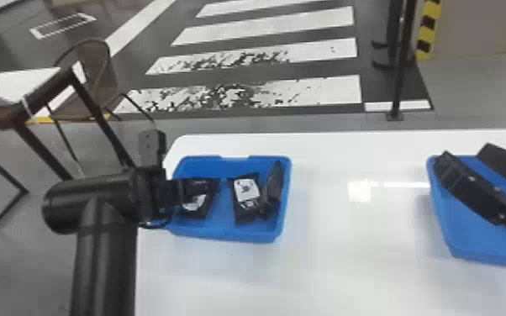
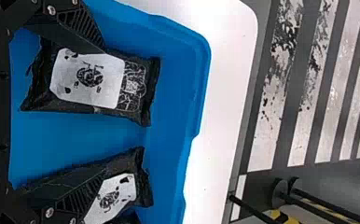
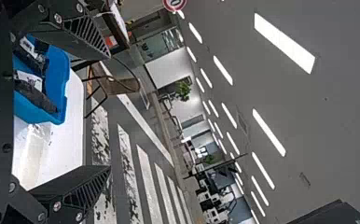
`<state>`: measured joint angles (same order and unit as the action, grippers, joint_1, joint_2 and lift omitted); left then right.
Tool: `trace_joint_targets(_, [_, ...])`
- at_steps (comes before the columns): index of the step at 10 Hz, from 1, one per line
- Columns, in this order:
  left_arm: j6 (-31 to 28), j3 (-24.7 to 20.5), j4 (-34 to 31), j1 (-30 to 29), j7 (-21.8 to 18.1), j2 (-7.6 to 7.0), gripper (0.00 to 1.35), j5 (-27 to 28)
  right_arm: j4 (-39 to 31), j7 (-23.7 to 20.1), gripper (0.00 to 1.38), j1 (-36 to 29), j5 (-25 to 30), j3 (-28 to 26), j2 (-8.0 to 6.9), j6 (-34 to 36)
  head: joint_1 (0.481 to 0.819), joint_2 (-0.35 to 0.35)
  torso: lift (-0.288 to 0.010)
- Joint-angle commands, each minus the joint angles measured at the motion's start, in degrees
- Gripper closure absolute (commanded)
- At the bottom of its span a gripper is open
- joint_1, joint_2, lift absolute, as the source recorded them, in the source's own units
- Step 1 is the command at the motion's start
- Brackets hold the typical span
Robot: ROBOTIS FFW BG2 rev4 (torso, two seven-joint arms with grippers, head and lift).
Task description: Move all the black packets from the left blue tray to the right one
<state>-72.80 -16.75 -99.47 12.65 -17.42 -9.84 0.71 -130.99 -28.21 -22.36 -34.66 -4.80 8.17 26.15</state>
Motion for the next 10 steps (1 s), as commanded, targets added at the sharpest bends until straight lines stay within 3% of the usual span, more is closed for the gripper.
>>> trace_joint_targets(1, [-0.46,0.75,2.94,1.70,0.37,0.09,0.13,1.12,0.14,-0.09,0.19,0.00,-0.19,0.00,0.00,0.00,0.695,0.298,-0.140])
trace_joint_targets(4, [-2.85,1.10,3.64,2.69,1.95,0.70,0.13,3.86,0.56,-0.09,0.19,-0.14,-0.99,0.00,0.00,0.14,0.695,0.301,-0.140])
trace_joint_targets(10, [-3.13,1.10,10.95,6.34,3.88,0.79,0.18,6.61,0.70,-0.44,0.19,-0.28,-1.56,-0.12,0.09,0.56,0.695,0.317,-0.140])
